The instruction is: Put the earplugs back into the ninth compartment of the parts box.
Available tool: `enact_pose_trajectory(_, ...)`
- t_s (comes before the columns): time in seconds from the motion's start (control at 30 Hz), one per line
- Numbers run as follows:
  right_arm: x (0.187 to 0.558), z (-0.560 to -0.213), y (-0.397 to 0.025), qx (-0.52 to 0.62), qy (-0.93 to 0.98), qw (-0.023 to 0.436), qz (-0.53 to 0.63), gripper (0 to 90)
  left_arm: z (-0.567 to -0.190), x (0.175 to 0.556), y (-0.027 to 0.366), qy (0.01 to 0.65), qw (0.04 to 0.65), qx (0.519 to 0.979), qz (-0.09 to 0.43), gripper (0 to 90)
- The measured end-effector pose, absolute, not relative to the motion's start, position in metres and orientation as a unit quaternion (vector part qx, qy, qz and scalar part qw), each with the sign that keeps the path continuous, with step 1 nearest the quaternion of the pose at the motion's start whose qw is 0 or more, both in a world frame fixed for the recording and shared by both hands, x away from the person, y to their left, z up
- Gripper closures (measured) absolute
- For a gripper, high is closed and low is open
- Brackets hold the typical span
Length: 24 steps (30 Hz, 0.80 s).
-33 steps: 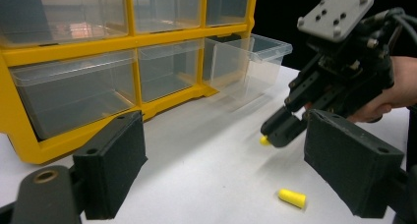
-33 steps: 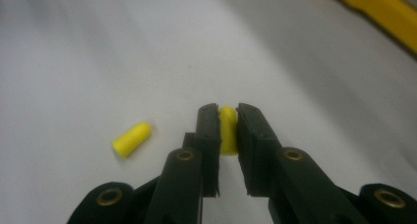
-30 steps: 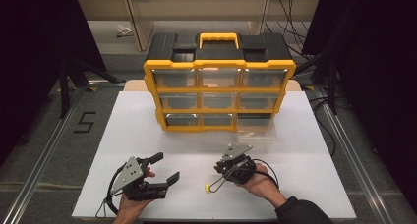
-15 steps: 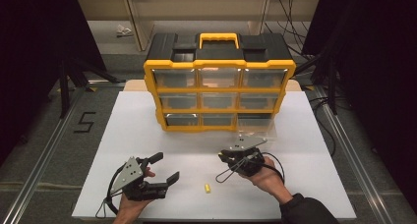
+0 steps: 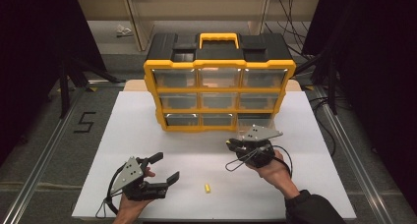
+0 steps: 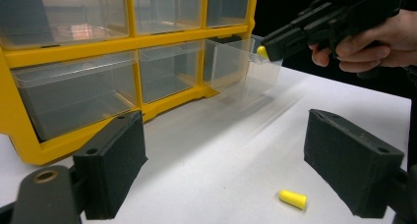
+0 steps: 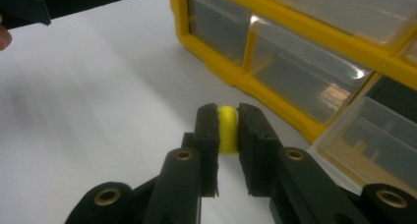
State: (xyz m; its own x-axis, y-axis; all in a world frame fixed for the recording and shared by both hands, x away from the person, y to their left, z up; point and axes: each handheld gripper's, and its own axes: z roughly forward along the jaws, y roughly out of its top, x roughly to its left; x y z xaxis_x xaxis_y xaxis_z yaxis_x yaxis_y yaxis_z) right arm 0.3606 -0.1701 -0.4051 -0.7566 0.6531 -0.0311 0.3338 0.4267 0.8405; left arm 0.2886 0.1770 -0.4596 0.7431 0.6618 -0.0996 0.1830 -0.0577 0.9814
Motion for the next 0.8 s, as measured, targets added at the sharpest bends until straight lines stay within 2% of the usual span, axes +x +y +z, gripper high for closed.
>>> enact_pose_trajectory(0.33,0.373,-0.393,-0.197,0.346,0.786,0.209,0.467,79.3,-0.46,0.289,0.177,0.301,0.617,0.7,0.194,15.4)
enact_pose_trajectory(0.8,0.392,-0.398,-0.223,0.415,0.751,0.212,0.468,78.7,-0.46,0.289,0.177,0.301,0.618,0.699,0.195,15.4)
